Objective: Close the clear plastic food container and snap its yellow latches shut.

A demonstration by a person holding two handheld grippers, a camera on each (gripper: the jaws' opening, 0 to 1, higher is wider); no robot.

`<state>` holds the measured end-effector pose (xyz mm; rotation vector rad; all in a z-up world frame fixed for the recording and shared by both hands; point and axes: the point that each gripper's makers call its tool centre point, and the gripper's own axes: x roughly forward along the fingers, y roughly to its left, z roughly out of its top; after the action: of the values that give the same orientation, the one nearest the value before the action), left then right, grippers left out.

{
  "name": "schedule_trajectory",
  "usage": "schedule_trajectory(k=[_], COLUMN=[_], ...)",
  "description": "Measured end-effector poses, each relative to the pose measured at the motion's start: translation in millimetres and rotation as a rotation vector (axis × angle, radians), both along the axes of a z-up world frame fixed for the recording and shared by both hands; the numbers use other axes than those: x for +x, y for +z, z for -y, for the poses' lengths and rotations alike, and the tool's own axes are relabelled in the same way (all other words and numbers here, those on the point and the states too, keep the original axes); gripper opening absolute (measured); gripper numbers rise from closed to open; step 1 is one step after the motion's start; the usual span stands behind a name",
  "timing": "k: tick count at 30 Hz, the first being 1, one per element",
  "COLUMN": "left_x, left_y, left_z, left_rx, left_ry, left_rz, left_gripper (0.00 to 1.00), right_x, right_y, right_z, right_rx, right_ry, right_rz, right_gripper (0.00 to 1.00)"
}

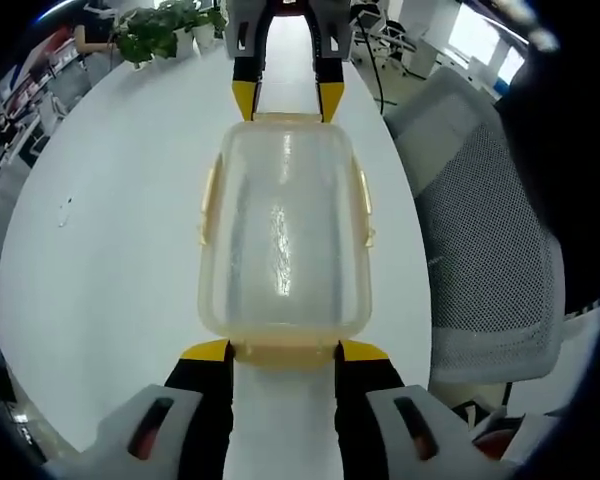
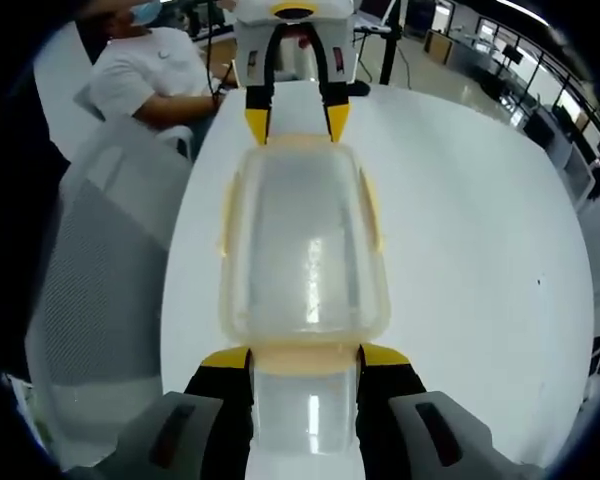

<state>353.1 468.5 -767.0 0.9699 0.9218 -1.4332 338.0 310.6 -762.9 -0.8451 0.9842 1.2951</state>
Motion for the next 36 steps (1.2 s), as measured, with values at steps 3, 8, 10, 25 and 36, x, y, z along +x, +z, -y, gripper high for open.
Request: schedule_trajectory(k=[3,8,10,25,36], left_x=[-0.5,-2.8,-3.4,-2.9,-3.4], left_y=[0.3,-0.5,-0.5,-1.4,-2.9], left_z=[2.7,8.3,11.3,37.3,51.0], left_rx=[0.000,0.000,-0.004,-0.011,-0.016], left_ry=[-0.004,-0.008,-0.004,-0.013,-0.009], left_rz=[0.003,0.000,-0.001,-0.006,-0.006], left_gripper=[0.38,0.38,0.38,0.38,0.38], right_x=[-1.2,-4.8,-4.4,-4.1,-5.0], right_y=[-1.1,-1.4,-1.8,-4.5,-5.9], right_z=[3.3,8.2,11.6,37.3,51.1], right_rx=[0.003,0.001,-0.003,-0.017,-0.020], right_ry=[-0.007,-0.009,-0.007,-0.016,-0.014], right_rz=[-0.003,-0.007,-0.003,-0.013,-0.016], right_gripper=[0.39,0.39,0.38,0.38,0.38])
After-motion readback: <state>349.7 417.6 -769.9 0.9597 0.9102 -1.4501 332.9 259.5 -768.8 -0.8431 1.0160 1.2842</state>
